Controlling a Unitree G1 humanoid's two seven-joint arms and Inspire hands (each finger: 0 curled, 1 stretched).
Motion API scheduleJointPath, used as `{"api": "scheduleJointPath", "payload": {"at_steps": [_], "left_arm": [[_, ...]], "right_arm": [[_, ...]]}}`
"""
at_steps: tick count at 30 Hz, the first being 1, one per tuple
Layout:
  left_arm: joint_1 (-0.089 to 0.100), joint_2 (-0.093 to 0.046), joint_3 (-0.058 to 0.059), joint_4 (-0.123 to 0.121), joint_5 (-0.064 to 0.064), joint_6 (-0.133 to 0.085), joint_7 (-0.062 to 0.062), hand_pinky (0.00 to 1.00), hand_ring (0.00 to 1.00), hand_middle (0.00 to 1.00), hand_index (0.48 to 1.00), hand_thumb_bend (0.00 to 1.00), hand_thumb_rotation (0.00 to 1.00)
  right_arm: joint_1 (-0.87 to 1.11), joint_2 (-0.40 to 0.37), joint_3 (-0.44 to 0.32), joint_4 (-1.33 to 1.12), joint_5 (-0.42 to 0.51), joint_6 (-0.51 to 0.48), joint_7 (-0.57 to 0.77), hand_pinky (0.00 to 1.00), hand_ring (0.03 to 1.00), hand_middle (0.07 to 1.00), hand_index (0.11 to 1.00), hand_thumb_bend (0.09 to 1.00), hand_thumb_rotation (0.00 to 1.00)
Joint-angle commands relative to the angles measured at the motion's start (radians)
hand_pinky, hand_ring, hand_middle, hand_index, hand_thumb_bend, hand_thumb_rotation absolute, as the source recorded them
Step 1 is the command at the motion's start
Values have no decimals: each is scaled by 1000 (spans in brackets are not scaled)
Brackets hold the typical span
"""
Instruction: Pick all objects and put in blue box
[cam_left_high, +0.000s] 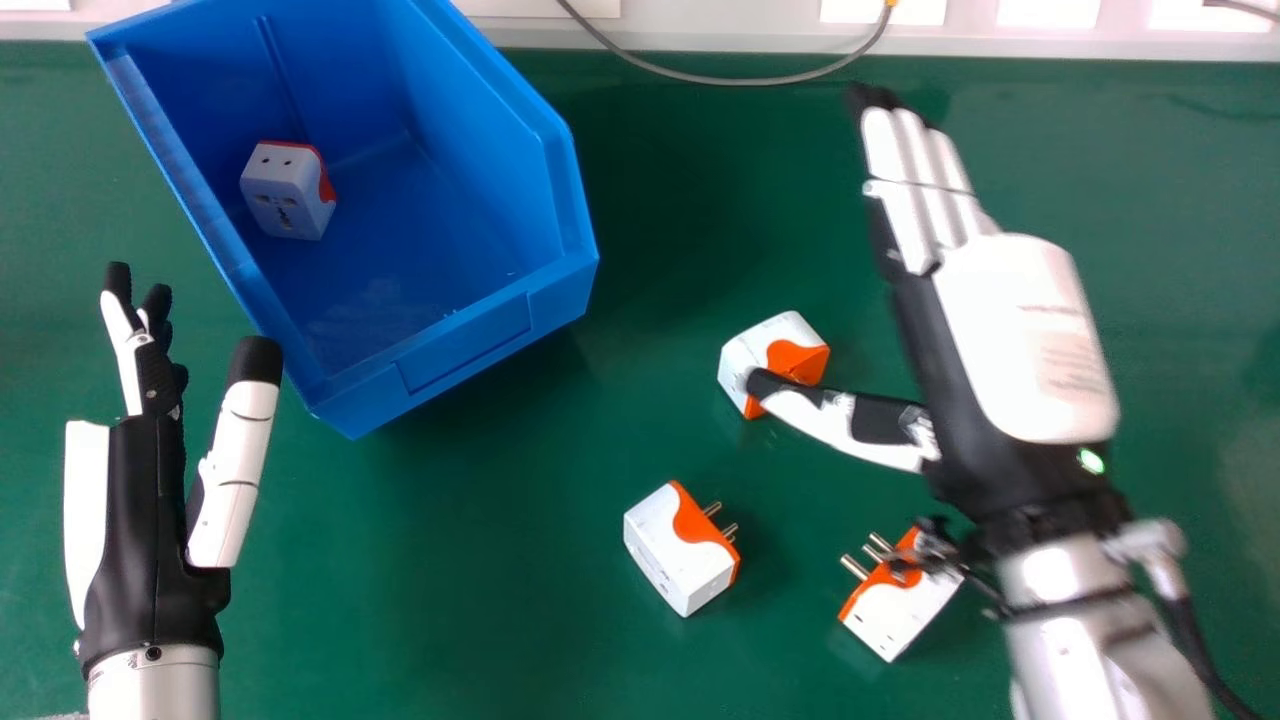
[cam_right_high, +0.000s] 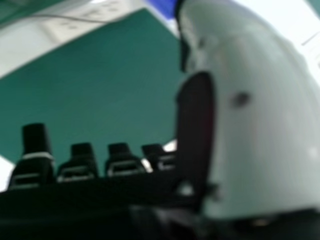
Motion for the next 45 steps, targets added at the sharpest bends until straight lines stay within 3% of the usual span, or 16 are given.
{"api": "scheduleJointPath", "payload": {"at_steps": [1, 9, 17, 25, 40, 45], "left_arm": [[-4, 12, 8, -14, -1, -8, 4, 965, 1000, 1000, 1000, 688, 972], [-11, 19, 20, -1, -24, -10, -8, 966, 1000, 1000, 1000, 721, 962], [-9, 18, 26, -7, -16, -7, -10, 969, 1000, 1000, 1000, 691, 960], [-10, 21, 30, -8, -22, -3, -20, 964, 1000, 1000, 1000, 708, 959], [-16, 25, 39, -11, -23, 10, -23, 962, 1000, 1000, 1000, 733, 957], [-16, 25, 40, -11, -22, 14, -23, 962, 1000, 1000, 1000, 729, 957]], "right_arm": [[50, -3, -27, -18, -17, 18, -23, 842, 973, 1000, 1000, 462, 269], [167, 32, -12, 27, -76, 143, 14, 841, 959, 1000, 1000, 463, 297], [247, 22, 10, -6, -94, 229, 104, 840, 960, 1000, 1000, 480, 372], [300, 14, 7, -70, -81, 252, 207, 852, 956, 1000, 1000, 495, 436], [323, 21, -1, -150, -54, 336, 389, 873, 956, 1000, 997, 512, 457], [317, 12, -8, -149, -52, 324, 375, 870, 955, 1000, 1000, 517, 465]]}}
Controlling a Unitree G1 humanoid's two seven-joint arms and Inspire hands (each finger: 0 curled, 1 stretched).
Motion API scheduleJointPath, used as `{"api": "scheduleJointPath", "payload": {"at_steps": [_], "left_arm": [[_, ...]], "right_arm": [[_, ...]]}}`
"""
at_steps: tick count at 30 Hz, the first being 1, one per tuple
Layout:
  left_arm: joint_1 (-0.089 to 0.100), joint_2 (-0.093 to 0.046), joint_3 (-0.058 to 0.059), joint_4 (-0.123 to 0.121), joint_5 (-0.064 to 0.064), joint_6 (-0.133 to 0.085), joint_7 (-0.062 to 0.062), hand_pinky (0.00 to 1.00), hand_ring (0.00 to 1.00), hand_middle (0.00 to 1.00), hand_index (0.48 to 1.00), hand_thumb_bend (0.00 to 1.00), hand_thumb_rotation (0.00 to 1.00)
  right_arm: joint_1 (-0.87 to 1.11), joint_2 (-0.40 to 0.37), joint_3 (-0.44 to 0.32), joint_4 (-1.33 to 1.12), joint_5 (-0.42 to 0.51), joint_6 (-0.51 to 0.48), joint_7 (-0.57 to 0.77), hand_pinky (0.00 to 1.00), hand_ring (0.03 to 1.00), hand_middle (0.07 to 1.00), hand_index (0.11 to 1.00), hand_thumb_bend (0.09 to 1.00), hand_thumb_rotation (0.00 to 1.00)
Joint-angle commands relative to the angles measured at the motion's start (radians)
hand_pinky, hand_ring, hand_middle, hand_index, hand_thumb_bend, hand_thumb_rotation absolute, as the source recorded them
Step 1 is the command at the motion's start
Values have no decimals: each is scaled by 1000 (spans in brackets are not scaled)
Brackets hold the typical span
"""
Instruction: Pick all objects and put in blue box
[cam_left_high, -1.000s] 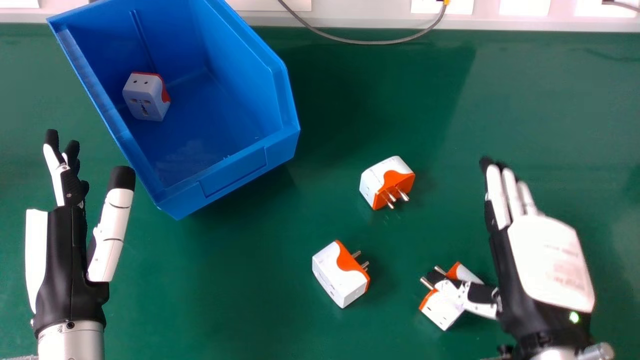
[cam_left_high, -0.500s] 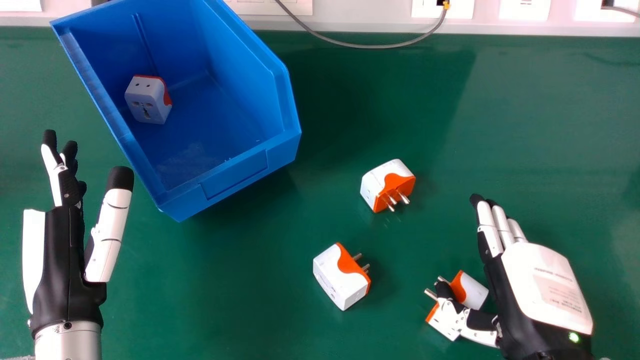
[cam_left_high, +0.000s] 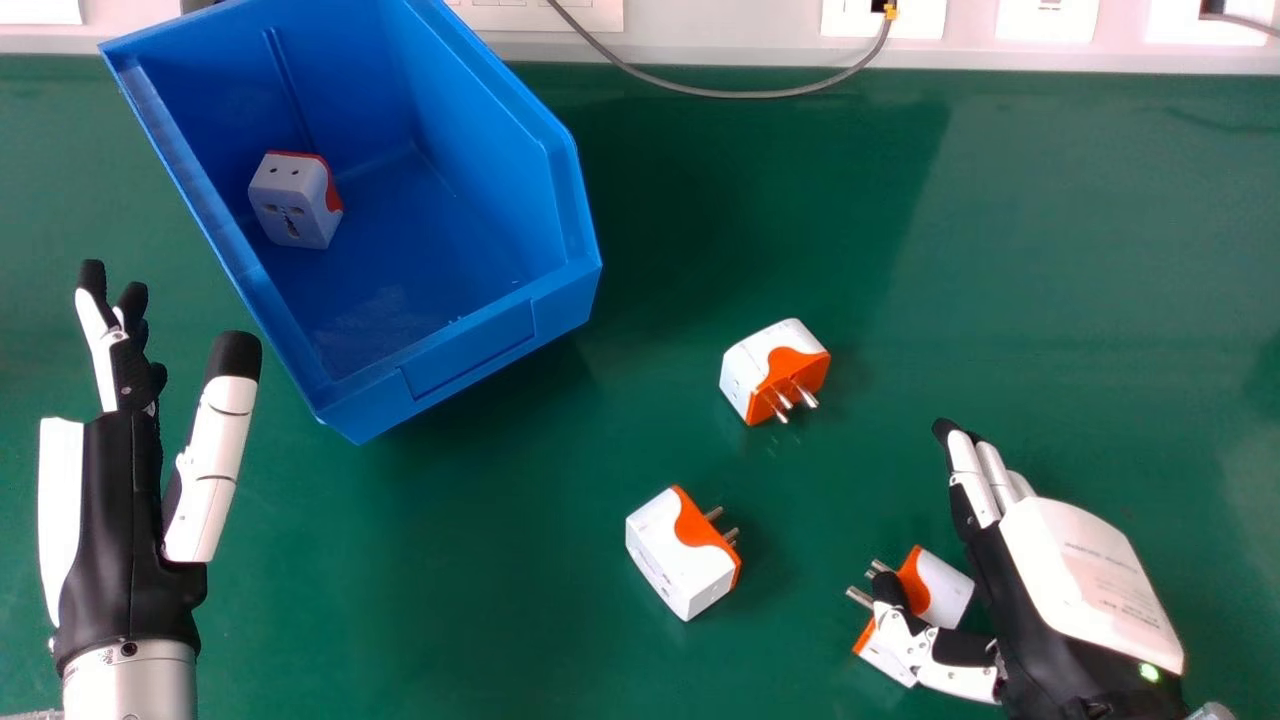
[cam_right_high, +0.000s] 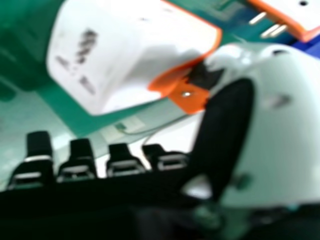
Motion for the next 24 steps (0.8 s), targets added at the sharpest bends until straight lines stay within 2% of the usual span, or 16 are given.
{"api": "scheduleJointPath", "payload": {"at_steps": [1, 8, 14, 24], "left_arm": [[-2, 14, 6, -19, -10, -5, -2, 962, 1000, 1000, 1000, 727, 957], [1, 14, 5, -25, -6, -2, -1, 962, 1000, 1000, 1000, 718, 958], [4, 12, 2, -30, -4, -3, -1, 962, 1000, 1000, 1000, 718, 958], [-4, 20, 5, -12, -9, -13, -7, 963, 1000, 1000, 1000, 721, 958]], "right_arm": [[11, -11, -8, 3, -4, -10, -15, 869, 955, 1000, 1000, 518, 465], [11, -11, -12, 11, -4, -68, -124, 864, 953, 1000, 1000, 527, 469], [14, -17, -31, -8, 14, -115, -152, 889, 966, 1000, 1000, 526, 494], [16, -15, -58, -47, 57, -147, -123, 977, 998, 1000, 1000, 495, 535]]}}
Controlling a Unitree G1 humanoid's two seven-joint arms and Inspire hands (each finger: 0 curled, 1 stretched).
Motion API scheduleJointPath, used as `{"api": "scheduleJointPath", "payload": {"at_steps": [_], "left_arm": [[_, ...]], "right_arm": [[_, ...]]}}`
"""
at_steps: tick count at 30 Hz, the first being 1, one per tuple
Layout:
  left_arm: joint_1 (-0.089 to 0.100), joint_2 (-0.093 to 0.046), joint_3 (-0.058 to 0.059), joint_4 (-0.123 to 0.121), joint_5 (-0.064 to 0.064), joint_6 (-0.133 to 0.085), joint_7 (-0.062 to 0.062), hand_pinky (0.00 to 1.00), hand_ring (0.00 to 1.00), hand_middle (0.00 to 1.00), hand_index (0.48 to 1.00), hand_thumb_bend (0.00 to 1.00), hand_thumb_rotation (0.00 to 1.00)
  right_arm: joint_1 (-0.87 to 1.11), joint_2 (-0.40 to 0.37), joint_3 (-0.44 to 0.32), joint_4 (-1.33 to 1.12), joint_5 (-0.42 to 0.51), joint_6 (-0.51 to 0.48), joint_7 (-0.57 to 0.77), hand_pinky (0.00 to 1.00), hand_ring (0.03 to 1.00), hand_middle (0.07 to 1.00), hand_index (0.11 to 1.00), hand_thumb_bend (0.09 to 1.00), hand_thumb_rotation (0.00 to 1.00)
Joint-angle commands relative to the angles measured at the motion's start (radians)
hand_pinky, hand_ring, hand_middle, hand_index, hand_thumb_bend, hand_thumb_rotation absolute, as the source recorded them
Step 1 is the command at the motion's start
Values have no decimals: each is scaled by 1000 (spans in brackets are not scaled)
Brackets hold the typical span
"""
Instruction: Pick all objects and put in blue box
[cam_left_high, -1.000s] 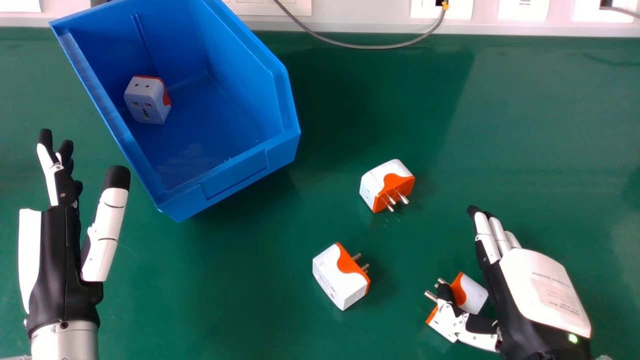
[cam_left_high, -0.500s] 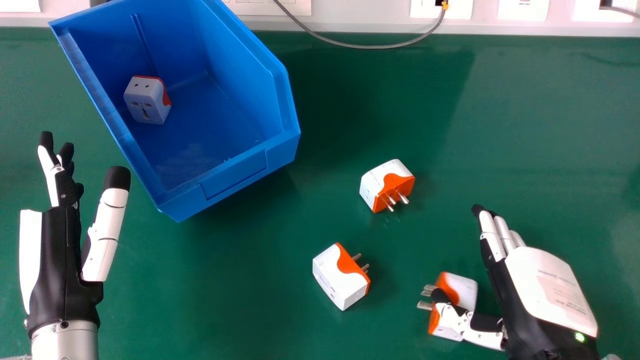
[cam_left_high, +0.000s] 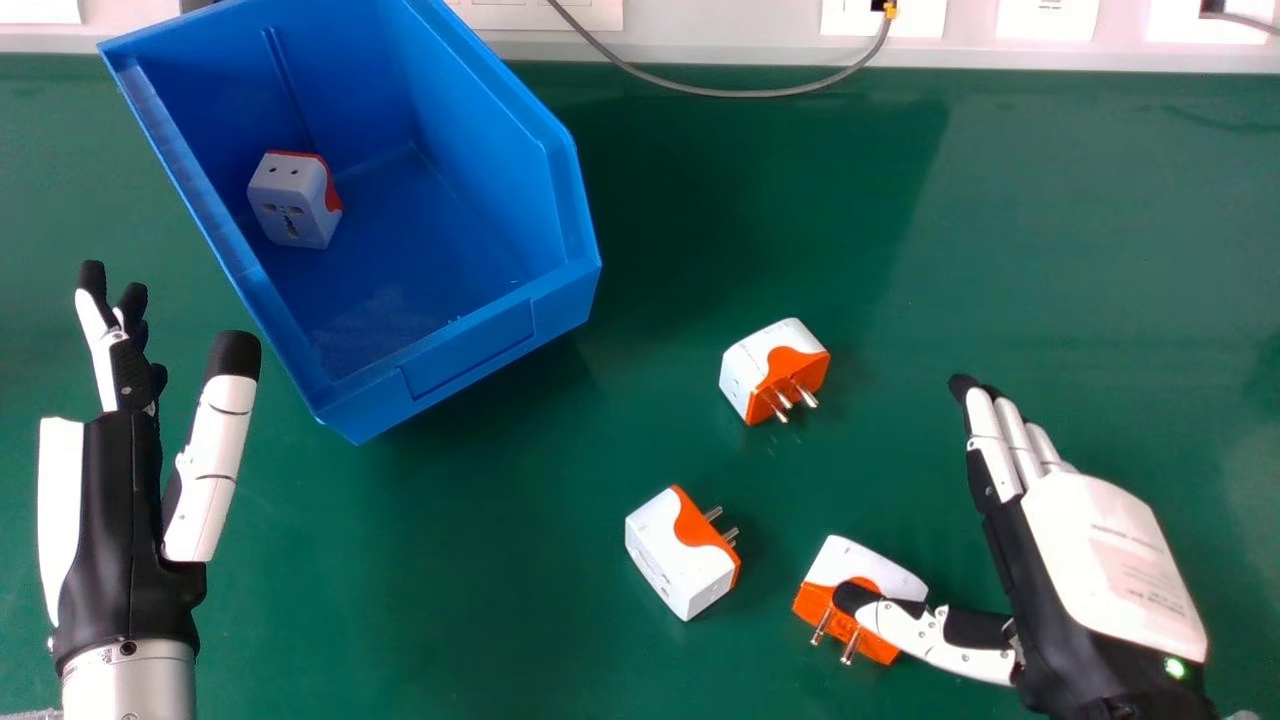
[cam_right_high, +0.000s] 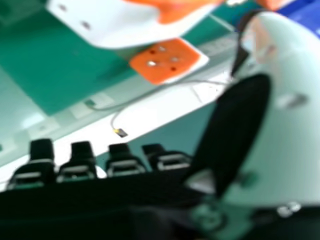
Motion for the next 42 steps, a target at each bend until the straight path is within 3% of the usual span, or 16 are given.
{"api": "scheduleJointPath", "payload": {"at_steps": [1, 10, 17, 24, 33, 42], "left_arm": [[-6, 17, 6, -7, -9, -17, -1, 963, 1000, 1000, 1000, 721, 958], [-21, 27, 5, 6, -7, -19, -5, 963, 1000, 1000, 1000, 717, 959], [-39, 31, 6, 26, -14, -19, -5, 963, 1000, 1000, 1000, 727, 958], [-47, 35, 8, 37, -10, -18, -3, 963, 1000, 1000, 1000, 703, 960], [-39, 32, 8, 9, -11, 4, -4, 963, 1000, 1000, 1000, 732, 962], [-33, 31, 10, 4, -12, 1, -4, 962, 1000, 1000, 1000, 742, 961]], "right_arm": [[0, -5, -15, -34, 9, -18, 2, 980, 1000, 1000, 1000, 492, 534], [23, -9, -18, -68, -9, -16, 15, 950, 996, 1000, 1000, 494, 532], [59, -25, -16, -87, -2, -37, 46, 950, 1000, 1000, 1000, 491, 531], [89, -52, -14, -80, 4, -63, 75, 942, 999, 1000, 1000, 484, 529], [91, -61, -4, -62, -31, -52, 119, 910, 988, 1000, 1000, 480, 532], [59, -46, 27, -34, -81, -17, 134, 893, 976, 1000, 1000, 482, 534]]}}
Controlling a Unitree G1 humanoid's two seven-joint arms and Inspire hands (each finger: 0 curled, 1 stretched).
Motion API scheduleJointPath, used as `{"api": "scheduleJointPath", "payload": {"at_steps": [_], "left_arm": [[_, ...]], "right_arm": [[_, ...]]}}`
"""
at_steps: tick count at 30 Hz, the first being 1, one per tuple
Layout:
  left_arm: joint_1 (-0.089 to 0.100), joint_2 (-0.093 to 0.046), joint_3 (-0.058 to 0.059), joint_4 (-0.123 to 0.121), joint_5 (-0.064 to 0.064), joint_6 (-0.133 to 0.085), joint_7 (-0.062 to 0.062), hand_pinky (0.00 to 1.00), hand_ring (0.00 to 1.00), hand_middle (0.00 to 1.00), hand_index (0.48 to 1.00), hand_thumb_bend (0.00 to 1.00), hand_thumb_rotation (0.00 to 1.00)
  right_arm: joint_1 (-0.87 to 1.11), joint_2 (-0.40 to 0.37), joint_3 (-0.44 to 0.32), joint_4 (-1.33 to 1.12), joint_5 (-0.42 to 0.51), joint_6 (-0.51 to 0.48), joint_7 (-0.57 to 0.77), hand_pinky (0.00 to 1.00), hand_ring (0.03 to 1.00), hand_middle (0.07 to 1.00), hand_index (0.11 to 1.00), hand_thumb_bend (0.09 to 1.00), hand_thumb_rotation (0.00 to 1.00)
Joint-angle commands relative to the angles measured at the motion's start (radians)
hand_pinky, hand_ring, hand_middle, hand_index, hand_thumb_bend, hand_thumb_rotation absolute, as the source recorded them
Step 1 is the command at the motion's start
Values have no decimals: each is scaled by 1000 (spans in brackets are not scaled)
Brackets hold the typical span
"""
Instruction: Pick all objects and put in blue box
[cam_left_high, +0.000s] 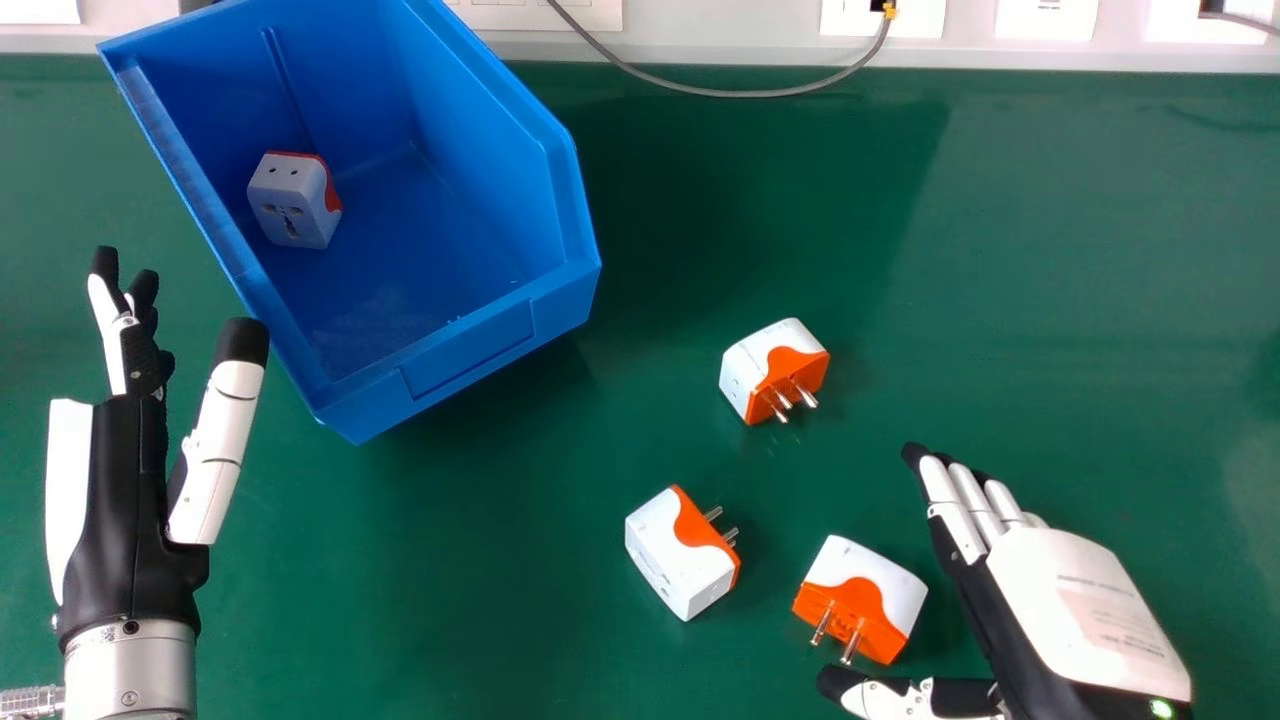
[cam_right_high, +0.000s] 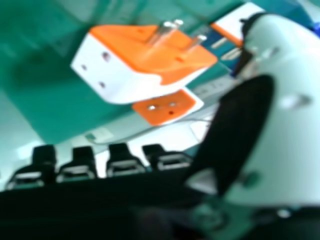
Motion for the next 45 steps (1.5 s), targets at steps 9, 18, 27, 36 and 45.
{"api": "scheduleJointPath", "payload": {"at_steps": [9, 18, 27, 36, 45], "left_arm": [[15, 7, 11, -43, -10, 1, 5, 963, 1000, 1000, 1000, 744, 961], [20, 5, 12, -60, -13, 17, 5, 963, 1000, 1000, 1000, 750, 961], [23, 8, 16, -63, -24, 22, 3, 963, 1000, 1000, 1000, 748, 961], [33, 10, 14, -89, -21, 41, 2, 960, 1000, 1000, 1000, 749, 961], [31, 13, 13, -86, -18, 42, 2, 959, 1000, 1000, 1000, 760, 961]], "right_arm": [[-63, -3, 37, 45, -48, 16, 4, 854, 943, 1000, 992, 485, 534], [-72, 1, 50, 64, -51, 19, -11, 860, 937, 1000, 983, 485, 534], [-71, -5, 59, 70, -68, 24, -18, 838, 921, 988, 963, 490, 518], [-94, -4, 69, 106, -89, 23, -43, 788, 853, 906, 903, 500, 487], [-123, -15, 78, 160, -108, -10, -123, 440, 480, 601, 690, 471, 423]]}}
